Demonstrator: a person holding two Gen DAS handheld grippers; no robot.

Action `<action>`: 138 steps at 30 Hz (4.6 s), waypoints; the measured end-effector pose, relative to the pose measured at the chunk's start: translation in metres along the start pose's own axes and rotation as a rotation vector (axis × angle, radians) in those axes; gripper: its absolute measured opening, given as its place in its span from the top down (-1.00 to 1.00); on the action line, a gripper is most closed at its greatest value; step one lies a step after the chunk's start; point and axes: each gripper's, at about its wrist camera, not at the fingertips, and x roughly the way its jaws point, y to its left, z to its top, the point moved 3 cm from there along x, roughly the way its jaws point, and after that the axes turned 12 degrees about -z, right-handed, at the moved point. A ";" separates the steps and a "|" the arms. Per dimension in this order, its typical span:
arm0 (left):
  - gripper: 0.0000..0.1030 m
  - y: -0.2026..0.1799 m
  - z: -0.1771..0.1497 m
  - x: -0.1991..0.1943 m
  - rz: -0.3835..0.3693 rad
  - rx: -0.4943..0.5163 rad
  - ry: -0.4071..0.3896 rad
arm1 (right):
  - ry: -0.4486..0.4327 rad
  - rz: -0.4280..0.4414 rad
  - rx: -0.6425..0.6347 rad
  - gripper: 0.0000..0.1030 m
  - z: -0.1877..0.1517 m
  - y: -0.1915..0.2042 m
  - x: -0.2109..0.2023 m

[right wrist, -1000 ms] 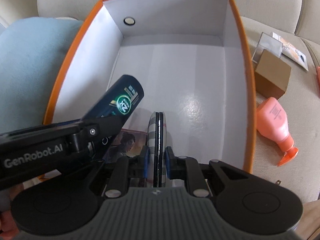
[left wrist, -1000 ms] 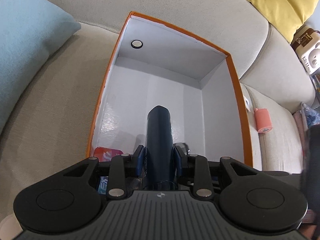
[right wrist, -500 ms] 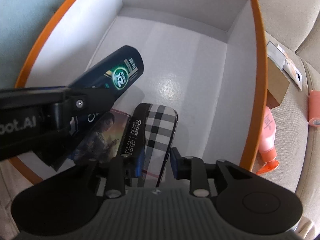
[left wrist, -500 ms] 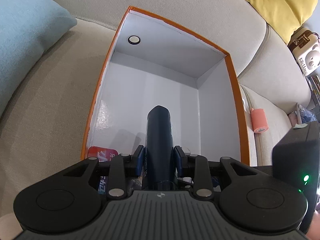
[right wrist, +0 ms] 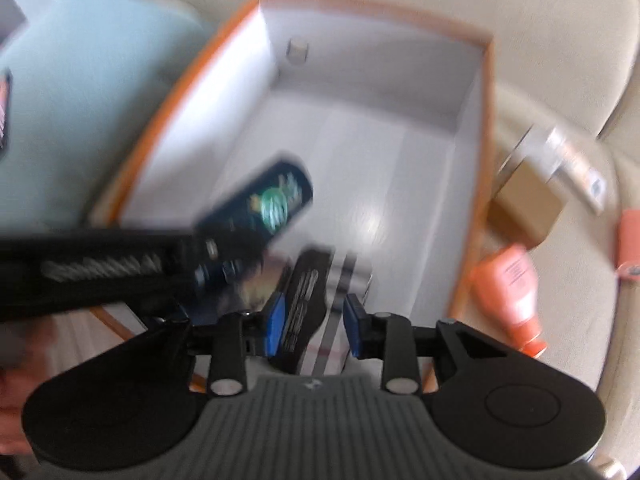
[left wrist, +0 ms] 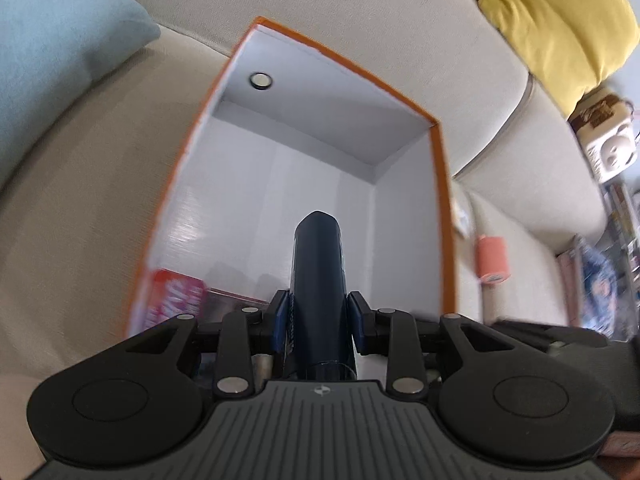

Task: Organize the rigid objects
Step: 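Lower the plaid case into the shoebox and open the right tool, then stand the green bottle upright beside the plaid case and open the left tool, then move both tools out of the shoebox toward the yellow tape measure and pink bottle, then grasp the yellow tape measure with the right tool while the left tool grasps the pink pump bottle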

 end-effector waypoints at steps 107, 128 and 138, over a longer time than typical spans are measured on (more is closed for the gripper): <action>0.49 -0.164 -0.091 0.114 0.047 1.073 0.556 | 0.093 0.019 -0.066 1.00 -0.112 -0.140 0.058; 0.27 -0.164 -0.111 0.143 0.070 1.310 0.748 | 0.103 0.100 -0.377 -0.07 -0.112 -0.102 0.076; 0.07 -0.169 -0.119 0.141 0.111 1.554 0.674 | 0.098 0.108 -0.141 0.99 -0.100 -0.134 0.069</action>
